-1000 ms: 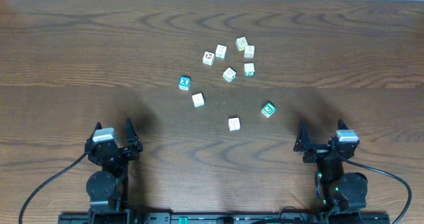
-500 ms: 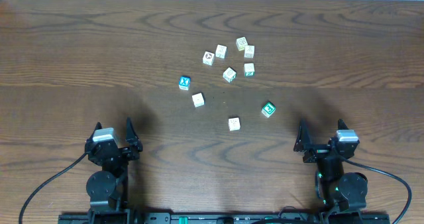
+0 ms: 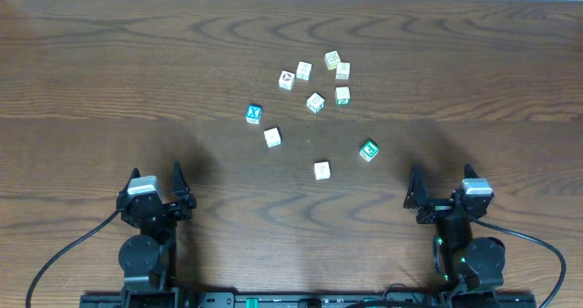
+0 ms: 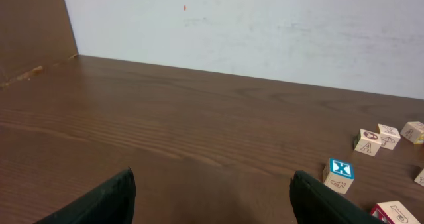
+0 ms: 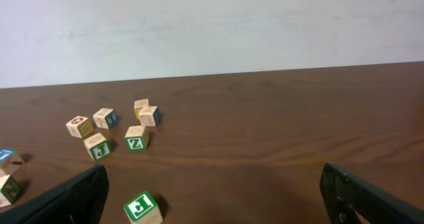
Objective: Lift 3 blocks
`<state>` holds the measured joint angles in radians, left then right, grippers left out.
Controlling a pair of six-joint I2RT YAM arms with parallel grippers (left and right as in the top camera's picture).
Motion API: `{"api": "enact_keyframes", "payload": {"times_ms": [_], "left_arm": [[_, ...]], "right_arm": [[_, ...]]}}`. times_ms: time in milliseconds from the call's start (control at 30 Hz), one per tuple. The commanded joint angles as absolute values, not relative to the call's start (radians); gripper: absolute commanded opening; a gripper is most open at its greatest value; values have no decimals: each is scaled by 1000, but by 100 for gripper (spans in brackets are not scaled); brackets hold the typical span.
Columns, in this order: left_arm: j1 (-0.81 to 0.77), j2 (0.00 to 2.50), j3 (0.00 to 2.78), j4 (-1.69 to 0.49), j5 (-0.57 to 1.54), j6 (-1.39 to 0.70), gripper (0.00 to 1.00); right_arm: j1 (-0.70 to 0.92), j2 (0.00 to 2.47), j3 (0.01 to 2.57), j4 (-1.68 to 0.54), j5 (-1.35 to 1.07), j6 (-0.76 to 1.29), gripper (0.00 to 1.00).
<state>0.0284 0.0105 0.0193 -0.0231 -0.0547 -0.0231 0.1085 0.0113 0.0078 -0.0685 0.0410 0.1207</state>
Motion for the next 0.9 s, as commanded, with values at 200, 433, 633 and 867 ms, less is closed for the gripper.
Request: {"api": "enact_keyframes", "payload": {"times_ms": [200,433,633,867], "left_arm": [[33,11,4,-70,-60,-24,75],[33,11,4,-70,-60,-24,75],[33,11,4,-70,-60,-24,75],[33,11,4,-70,-60,-24,75]], "right_arm": [[104,9,6,-68,-1,149,99],[105,9,6,-30,-141,298,99],[105,9,6,-22,-392,318,99],[105,9,6,-43,-617,315,99]]}}
